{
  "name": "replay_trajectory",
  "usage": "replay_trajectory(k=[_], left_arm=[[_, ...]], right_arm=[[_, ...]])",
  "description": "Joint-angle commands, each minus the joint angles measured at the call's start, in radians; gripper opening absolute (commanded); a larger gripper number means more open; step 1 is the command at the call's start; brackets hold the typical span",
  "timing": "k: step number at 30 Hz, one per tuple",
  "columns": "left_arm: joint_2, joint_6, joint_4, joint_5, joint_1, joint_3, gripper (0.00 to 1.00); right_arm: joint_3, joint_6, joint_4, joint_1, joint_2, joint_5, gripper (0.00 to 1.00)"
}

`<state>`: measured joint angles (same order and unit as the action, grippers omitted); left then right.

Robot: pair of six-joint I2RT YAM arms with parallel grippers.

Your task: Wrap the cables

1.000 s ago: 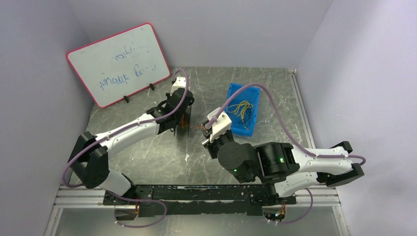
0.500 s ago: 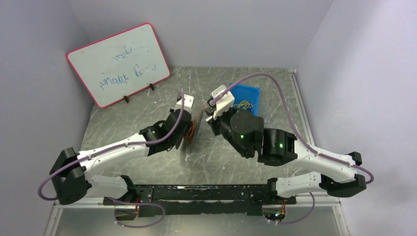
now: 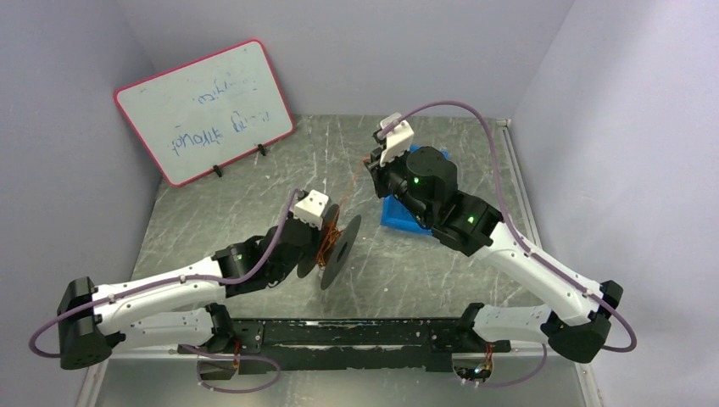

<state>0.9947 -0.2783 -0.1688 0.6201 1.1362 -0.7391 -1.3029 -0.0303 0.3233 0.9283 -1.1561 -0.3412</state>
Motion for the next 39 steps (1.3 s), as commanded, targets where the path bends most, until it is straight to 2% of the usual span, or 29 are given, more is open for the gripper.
replay_trajectory(k=[1,6,12,16,27,31,39], left_arm=[[-0.067,-0.021,0.009,0.002,0.037,0.007,0.07],[-0.029,-0.098,-0.107,0.093,0.039,-0.028,0.07],[0.108,-0.248,-0.253,0.222,0.039,-0.113,0.07],[0.165,-0.278,-0.263,0.226,0.039,-0.137,0.07],[0.097,-0.112,-0.061,0.041,0.055,-0.048,0.07],[0.058,-0.056,-0.031,0.004,0.075,-0.030,0.07],[-0.035,-0.039,-0.045,-0.019,0.122,-0.038,0.07]], right_arm=[[0.032,0.049,-0.084,-0.076,-0.007,0.135,0.00],[0.052,0.075,-0.119,-0.112,0.014,0.180,0.00],[0.053,0.082,-0.136,-0.113,0.078,0.249,0.00],[0.032,0.085,-0.111,-0.113,0.105,0.256,0.00],[-0.006,0.049,-0.097,-0.114,0.062,0.205,0.00],[-0.005,0.043,-0.123,-0.119,0.019,0.206,0.00],[0.076,0.092,-0.203,-0.177,-0.024,0.264,0.00]])
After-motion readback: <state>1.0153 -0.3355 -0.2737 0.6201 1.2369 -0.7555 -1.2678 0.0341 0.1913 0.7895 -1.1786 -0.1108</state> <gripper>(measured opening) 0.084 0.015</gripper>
